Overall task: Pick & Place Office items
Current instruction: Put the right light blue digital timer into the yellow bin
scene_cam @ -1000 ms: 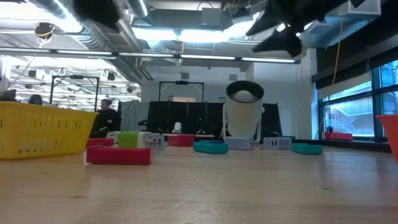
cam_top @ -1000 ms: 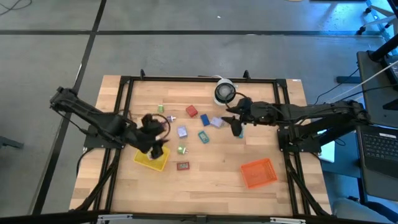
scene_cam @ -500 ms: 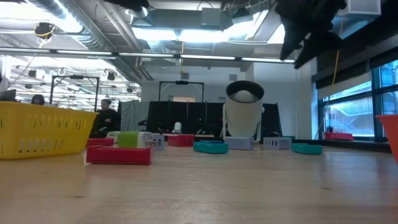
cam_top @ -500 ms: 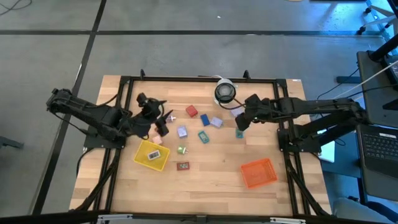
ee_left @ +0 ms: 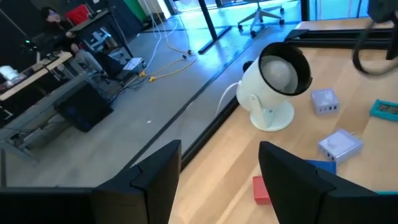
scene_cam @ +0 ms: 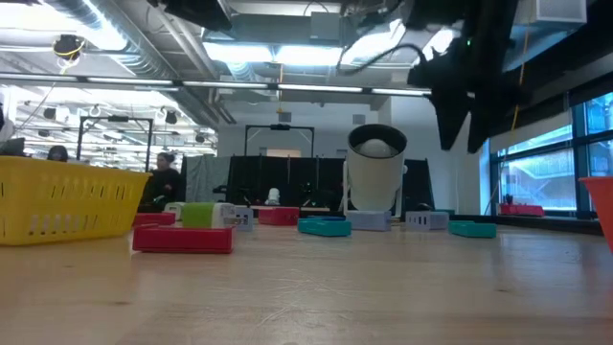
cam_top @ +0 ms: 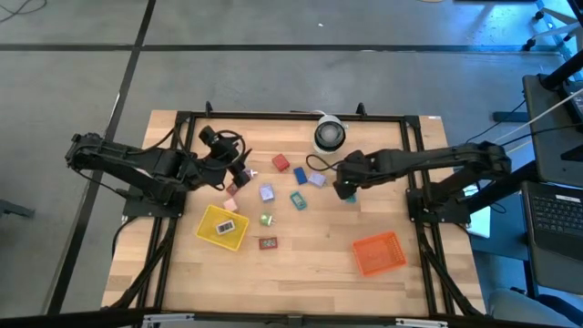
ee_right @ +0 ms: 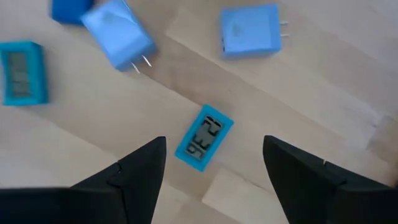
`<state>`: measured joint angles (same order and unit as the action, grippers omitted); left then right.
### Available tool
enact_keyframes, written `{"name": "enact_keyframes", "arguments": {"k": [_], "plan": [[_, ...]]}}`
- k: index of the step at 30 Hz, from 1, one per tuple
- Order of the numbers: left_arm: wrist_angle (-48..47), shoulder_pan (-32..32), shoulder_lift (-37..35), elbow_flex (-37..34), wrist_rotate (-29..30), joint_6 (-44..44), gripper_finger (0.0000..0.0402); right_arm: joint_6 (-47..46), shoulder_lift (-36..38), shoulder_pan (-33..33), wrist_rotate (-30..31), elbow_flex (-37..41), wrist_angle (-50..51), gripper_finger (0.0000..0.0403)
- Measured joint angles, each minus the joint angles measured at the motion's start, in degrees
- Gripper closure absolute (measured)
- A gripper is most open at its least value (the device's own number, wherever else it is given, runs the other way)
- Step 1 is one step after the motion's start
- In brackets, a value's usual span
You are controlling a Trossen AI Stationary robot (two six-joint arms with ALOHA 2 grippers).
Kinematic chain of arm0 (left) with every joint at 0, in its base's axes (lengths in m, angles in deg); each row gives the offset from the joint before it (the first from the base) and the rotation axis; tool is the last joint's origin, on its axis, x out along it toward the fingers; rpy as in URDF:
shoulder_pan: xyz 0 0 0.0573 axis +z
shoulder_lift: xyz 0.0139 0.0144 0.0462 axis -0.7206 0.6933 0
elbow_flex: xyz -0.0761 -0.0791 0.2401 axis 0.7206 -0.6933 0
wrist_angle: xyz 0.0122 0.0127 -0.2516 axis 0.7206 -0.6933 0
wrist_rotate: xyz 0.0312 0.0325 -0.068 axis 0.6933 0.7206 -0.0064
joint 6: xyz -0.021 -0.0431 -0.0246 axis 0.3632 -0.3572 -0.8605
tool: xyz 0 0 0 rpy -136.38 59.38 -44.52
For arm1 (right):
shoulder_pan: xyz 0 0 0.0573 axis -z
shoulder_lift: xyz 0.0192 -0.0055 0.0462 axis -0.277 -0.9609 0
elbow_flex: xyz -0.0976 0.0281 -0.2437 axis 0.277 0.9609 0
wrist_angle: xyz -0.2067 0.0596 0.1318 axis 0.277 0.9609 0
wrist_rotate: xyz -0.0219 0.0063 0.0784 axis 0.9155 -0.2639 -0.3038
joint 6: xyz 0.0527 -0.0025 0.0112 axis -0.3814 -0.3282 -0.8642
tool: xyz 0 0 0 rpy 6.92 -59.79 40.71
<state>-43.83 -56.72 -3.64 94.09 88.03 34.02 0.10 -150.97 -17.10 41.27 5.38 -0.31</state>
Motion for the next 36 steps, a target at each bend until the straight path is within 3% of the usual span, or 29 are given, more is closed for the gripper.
{"name": "enact_keyframes", "arguments": {"k": [5, 36], "plan": [[1.5, 0.0, 0.0, 0.0, 1.4, 2.5, 0.0190, -1.2, -1.7, 0.3, 2.3, 0.0, 1.3, 0.0135], [3.3, 0.2, 0.0, 0.0, 3.4, 6.9, 0.0190, 4.4, -1.3, 0.1, -0.1, 0.0, 0.4, 0.0135]]}}
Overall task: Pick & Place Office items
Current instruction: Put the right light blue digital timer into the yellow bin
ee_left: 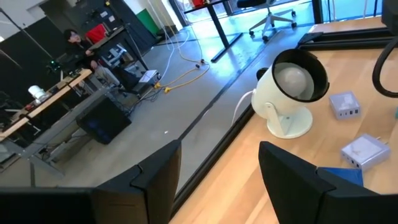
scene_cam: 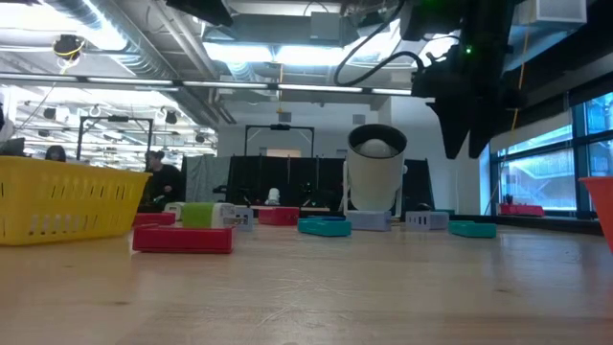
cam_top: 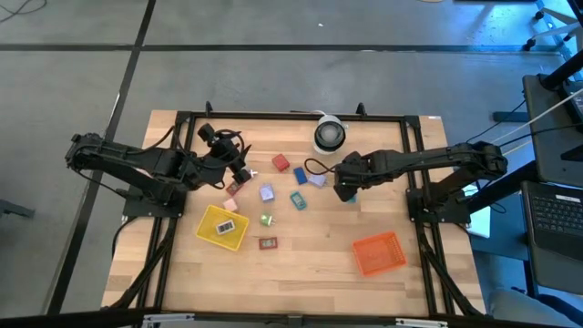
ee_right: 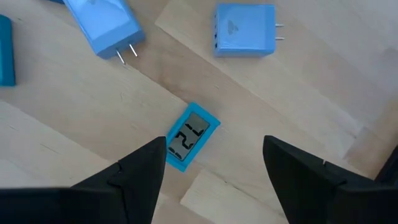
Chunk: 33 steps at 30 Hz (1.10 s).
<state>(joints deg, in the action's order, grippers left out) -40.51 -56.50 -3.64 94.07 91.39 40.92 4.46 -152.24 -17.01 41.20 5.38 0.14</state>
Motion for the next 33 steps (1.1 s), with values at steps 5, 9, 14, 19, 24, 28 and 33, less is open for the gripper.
{"name": "enact_keyframes", "arguments": {"k": [5, 9, 14, 19, 24, 28, 33], "plan": [[-2.9, 0.0, 0.0, 0.0, 2.5, -1.3, 0.0190, -7.6, 0.0, 0.7, -2.4, 0.0, 0.0, 0.0135], [-6.8, 0.0, 0.0, 0.0, 4.8, -5.5, 0.0190, -12.5, 0.0, 1.4, -2.4, 0.0, 0.0, 0.0135], [-11.7, -0.1, 0.0, 0.0, 5.8, -10.1, 0.0190, -16.3, -0.3, 2.1, -1.0, 1.8, -0.6, 0.0135], [-13.7, -0.1, 0.0, 0.0, 6.1, -11.2, 0.0190, -18.0, -0.5, 2.2, 0.1, 5.8, -5.0, 0.0133], [-13.7, -0.1, 0.0, 0.0, 6.1, -11.2, 0.0190, -19.4, -0.5, 2.2, 0.5, 10.5, -12.1, 0.0117], [-14.0, -0.1, 0.0, 0.0, 5.6, -11.1, 0.0190, -21.5, -0.5, 2.2, -1.9, 12.9, -16.2, 0.0107], [-14.2, -0.1, 0.0, 0.0, 5.2, -11.1, 0.0190, -23.5, -0.9, 2.2, -3.1, 13.6, -16.6, 0.0105]]}}
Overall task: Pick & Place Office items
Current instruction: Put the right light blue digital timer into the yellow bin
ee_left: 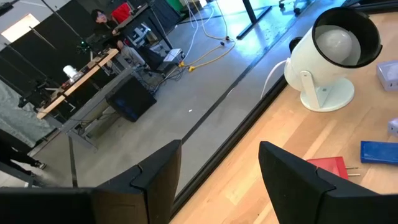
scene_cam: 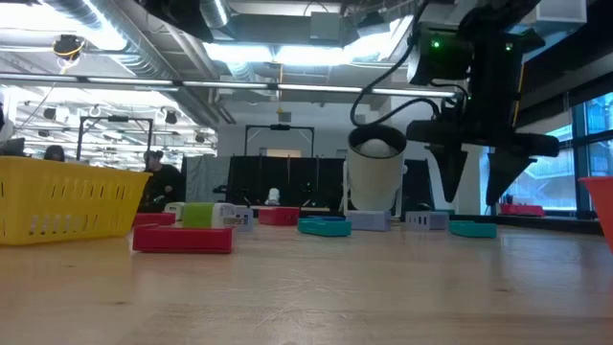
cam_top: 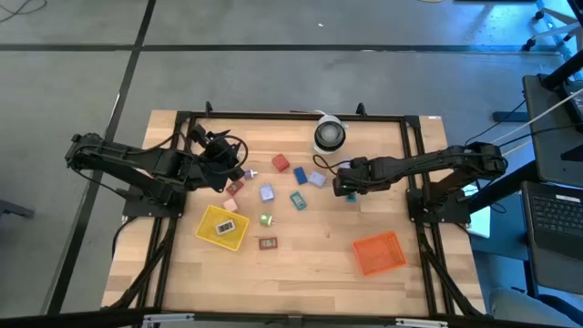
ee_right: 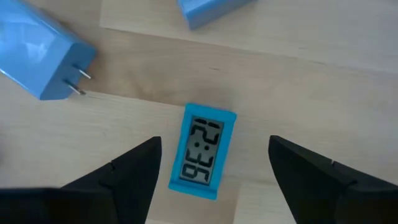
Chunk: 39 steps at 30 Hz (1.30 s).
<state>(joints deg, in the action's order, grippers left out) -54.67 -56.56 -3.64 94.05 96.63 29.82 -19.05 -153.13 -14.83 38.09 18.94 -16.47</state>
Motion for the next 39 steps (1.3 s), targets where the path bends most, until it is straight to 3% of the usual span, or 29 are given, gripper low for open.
{"name": "enact_keyframes", "arguments": {"k": [15, 29, 39], "plan": [[0.0, 0.0, 0.0, 0.0, -0.1, 0.0, 0.0190, 0.7, -9.5, 0.0, -0.6, 0.0, -4.3, 0.0105], [0.0, 0.0, 0.0, 0.0, -2.3, 0.1, 0.0190, 1.7, -10.0, -0.1, -1.6, 0.0, -5.6, 0.0126], [-0.3, 0.1, 0.0, 0.0, -2.7, 0.6, 0.0190, -2.4, -10.1, -3.9, -2.7, 0.0, -5.9, 0.0126]]}}
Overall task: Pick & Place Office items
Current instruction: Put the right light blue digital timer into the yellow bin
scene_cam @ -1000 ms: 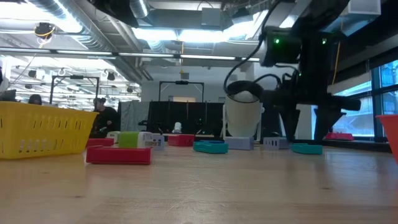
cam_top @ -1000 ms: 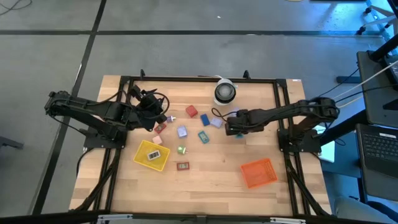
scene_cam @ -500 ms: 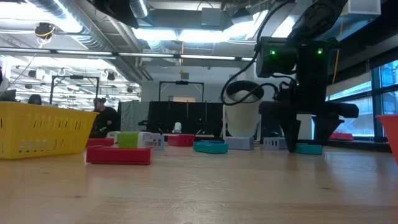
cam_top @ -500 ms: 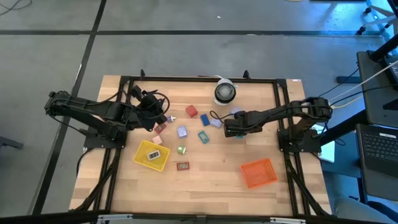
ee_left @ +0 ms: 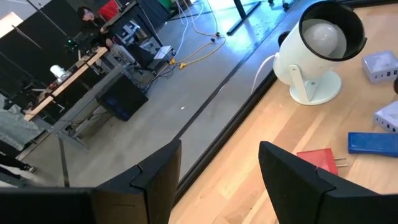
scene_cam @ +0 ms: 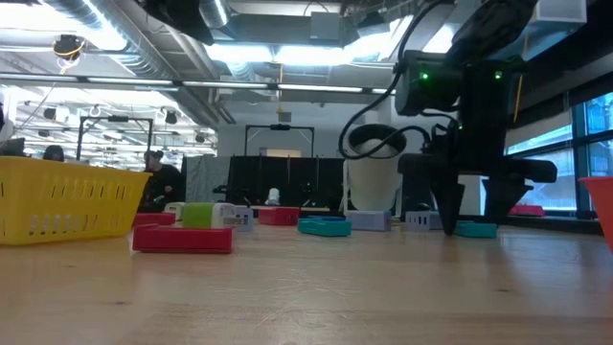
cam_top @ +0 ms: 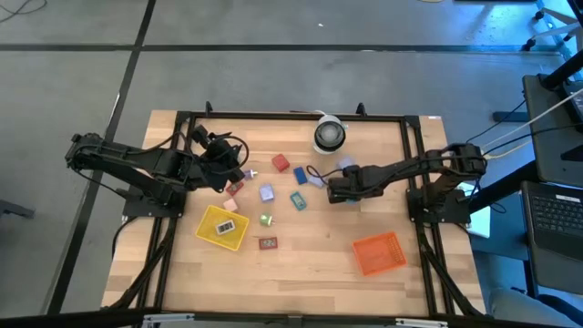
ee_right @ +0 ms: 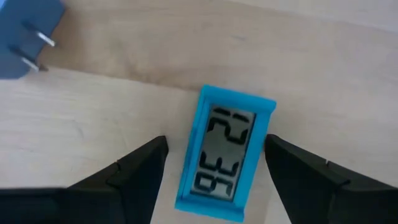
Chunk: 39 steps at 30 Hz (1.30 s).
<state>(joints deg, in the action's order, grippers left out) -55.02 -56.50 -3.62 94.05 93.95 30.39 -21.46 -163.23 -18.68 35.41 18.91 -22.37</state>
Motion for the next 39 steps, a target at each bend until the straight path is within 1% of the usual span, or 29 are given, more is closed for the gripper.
{"name": "enact_keyframes", "arguments": {"k": [8, 15, 18, 26, 31, 36, 39], "plan": [[-1.2, 0.0, 0.0, 0.0, -0.4, -0.7, 0.0190, -1.9, 0.7, -1.9, -2.6, 0.0, 0.8, 0.0127], [-1.2, 0.0, 0.0, 0.0, -0.5, -0.7, 0.0190, -2.3, 0.7, -2.1, -2.4, 0.0, 1.0, 0.0128], [-1.2, 0.0, 0.0, 0.0, -0.5, -0.7, 0.0190, -2.1, 0.7, -2.1, -2.1, 0.0, 1.1, 0.0137], [-1.2, 0.0, 0.0, 0.0, -0.5, -0.7, 0.0190, -1.4, 0.7, -1.8, -1.8, 0.0, 1.1, 0.0179], [-1.1, 0.0, 0.0, 0.0, -0.5, -0.7, 0.0190, -0.8, 0.7, -1.4, -1.7, 0.0, 1.1, 0.0198], [-1.1, 0.0, 0.0, 0.0, -1.7, -0.6, 0.0190, -0.8, 0.7, -1.4, -1.5, 0.0, 1.1, 0.0203], [-1.1, 0.0, 0.0, 0.0, -1.7, -0.6, 0.0190, -0.8, 0.7, -1.4, -1.3, 0.1, 1.0, 0.0194]]}}
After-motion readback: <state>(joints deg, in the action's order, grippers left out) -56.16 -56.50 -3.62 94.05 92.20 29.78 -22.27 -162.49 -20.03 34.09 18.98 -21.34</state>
